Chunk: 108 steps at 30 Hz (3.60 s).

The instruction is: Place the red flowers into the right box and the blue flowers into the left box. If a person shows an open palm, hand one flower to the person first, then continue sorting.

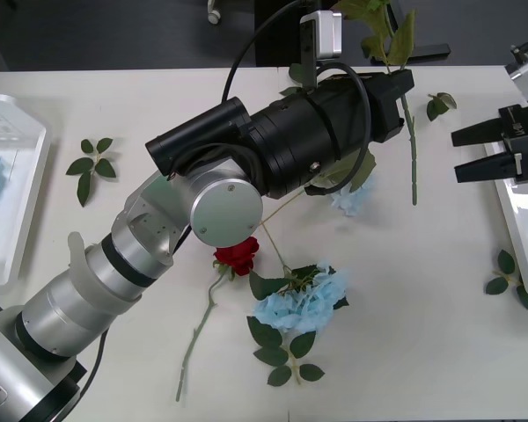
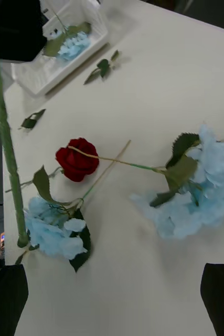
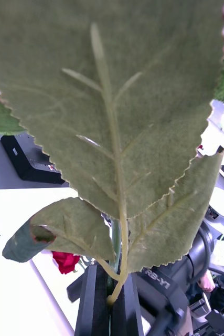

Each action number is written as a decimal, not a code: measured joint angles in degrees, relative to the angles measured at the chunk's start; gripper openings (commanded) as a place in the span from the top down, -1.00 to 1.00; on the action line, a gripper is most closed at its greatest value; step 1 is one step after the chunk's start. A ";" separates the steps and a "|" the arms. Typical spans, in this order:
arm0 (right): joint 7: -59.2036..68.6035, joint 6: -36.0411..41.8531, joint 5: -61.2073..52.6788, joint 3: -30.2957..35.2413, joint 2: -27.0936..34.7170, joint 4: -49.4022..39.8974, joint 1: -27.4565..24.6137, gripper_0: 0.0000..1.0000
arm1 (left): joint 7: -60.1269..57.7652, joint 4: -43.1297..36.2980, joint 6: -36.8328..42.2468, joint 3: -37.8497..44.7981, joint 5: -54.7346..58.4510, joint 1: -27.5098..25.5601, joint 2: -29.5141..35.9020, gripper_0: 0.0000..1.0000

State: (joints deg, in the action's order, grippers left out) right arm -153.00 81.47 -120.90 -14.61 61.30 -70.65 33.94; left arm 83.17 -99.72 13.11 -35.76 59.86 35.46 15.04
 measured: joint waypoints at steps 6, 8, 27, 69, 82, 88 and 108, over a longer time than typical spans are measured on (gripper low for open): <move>0.15 -0.91 -0.34 -0.02 -0.60 -6.38 0.00 -0.92 | 0.00 0.01 0.00 0.00 0.00 0.00 0.01 1.00; 0.55 -1.02 -0.53 -0.03 -0.63 -7.85 -0.01 -0.91 | 0.00 0.01 0.00 0.00 0.00 0.00 0.01 1.00; 7.88 -6.83 0.82 -3.21 -7.25 -12.25 -0.53 1.00 | 0.00 0.02 0.00 0.00 0.00 0.00 0.02 1.00; 13.77 -6.78 3.14 -3.30 -7.22 -12.14 -0.55 1.00 | 0.00 0.03 -0.03 0.00 0.00 0.00 0.02 -1.00; 16.41 -6.79 12.98 -1.14 -4.90 2.49 -0.52 1.00 | 0.00 0.94 0.92 0.10 0.00 0.02 1.46 -1.00; 17.58 -6.71 13.57 -1.12 -1.01 12.65 -0.52 1.00 | 0.00 -3.76 26.08 9.53 4.50 0.02 6.46 -1.00; 26.46 -22.63 25.57 -0.54 -0.46 38.99 -0.49 1.00 | 0.05 -26.26 61.37 35.53 15.74 -25.39 24.17 -1.00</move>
State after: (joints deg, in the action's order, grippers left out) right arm -126.53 58.84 -95.33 -15.15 60.84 -31.66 33.45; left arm 83.22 -125.99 74.48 -0.23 75.60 10.07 39.21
